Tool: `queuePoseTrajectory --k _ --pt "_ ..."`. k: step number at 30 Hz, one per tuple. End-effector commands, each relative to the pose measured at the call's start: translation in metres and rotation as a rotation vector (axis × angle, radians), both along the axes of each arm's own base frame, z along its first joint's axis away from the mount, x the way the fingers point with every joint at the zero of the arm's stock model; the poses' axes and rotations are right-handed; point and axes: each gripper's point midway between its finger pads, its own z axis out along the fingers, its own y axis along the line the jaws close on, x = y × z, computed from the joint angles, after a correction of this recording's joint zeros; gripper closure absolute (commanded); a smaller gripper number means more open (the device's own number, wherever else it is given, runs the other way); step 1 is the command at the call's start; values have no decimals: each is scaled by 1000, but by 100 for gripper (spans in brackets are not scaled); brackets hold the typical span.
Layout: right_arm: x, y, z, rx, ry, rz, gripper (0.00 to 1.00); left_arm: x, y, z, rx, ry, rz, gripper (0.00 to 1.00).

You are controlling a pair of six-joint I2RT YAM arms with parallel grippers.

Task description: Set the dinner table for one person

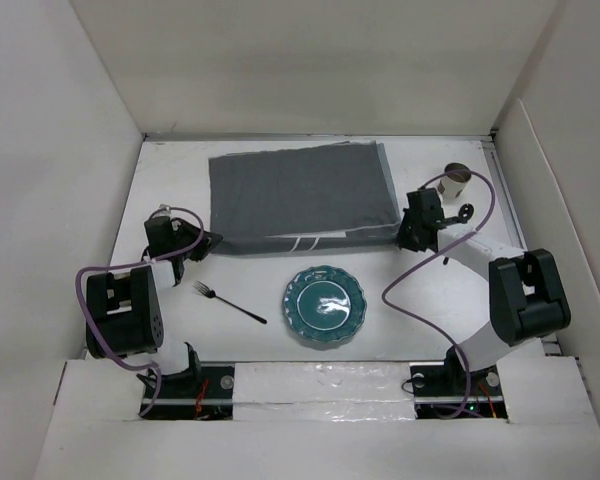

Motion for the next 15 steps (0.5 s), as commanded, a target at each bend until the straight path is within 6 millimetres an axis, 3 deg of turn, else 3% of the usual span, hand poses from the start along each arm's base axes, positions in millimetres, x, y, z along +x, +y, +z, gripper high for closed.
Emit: queuePoseTrajectory --k 1,4,15 --pt "-10 6 7 46 -21 -3 90 -4 4 6 55 -45 -19 100" --pt "-32 4 1 66 12 -6 96 -17 3 -4 59 -2 -20 100" --pt "-58 -1 -1 71 49 -18 97 -25 -5 8 47 -11 -66 100"
